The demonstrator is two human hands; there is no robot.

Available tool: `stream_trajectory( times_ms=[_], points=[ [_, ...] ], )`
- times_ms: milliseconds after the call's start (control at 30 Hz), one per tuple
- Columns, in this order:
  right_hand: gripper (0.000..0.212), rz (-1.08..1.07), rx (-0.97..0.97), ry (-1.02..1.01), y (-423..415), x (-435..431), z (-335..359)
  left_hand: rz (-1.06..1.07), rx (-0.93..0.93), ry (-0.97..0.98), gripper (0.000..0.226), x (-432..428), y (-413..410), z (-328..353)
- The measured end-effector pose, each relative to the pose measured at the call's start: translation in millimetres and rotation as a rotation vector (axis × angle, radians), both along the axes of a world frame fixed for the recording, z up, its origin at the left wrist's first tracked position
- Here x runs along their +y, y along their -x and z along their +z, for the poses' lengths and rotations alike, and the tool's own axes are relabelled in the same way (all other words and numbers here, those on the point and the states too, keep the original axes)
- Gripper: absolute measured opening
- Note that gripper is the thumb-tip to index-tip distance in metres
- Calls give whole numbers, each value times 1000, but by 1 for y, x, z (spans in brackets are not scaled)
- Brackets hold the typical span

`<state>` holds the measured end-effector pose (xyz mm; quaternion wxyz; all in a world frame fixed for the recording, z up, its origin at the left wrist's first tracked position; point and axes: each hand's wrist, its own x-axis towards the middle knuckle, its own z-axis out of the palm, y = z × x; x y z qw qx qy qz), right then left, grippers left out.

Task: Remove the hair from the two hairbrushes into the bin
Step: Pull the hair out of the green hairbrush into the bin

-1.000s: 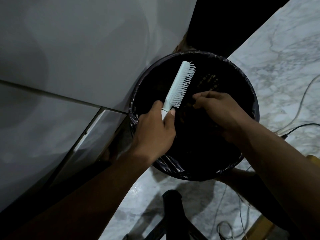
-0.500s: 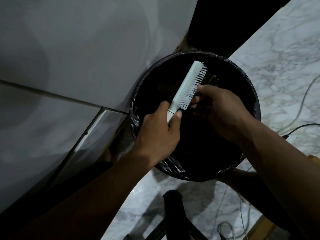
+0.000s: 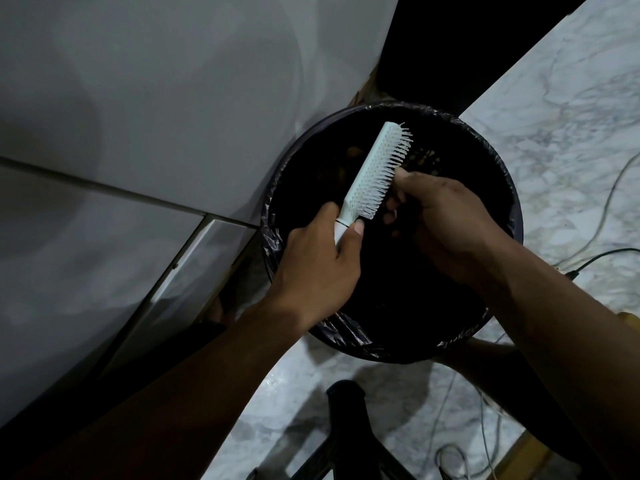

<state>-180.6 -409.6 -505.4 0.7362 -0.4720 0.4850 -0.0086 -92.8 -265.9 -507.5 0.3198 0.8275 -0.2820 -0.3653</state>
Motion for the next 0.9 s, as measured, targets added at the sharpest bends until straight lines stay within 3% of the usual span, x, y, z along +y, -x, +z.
stream_trajectory(
  times_ms=[333,667,800,900],
  points=[
    [50,-91,96,118,0,-2,4,92,-11,-94,25,-1,-5,-3],
    [32,11,410,102,7,-4,-5,115,-4,-105,22,1,-8,-4],
    [34,24,423,247,6,-3,-8,75,-27,-96,24,-1,-6,0],
    [38,-129,292,158,3,-5,-5,6,-27,-64,27,0,-2,0]
  ],
)
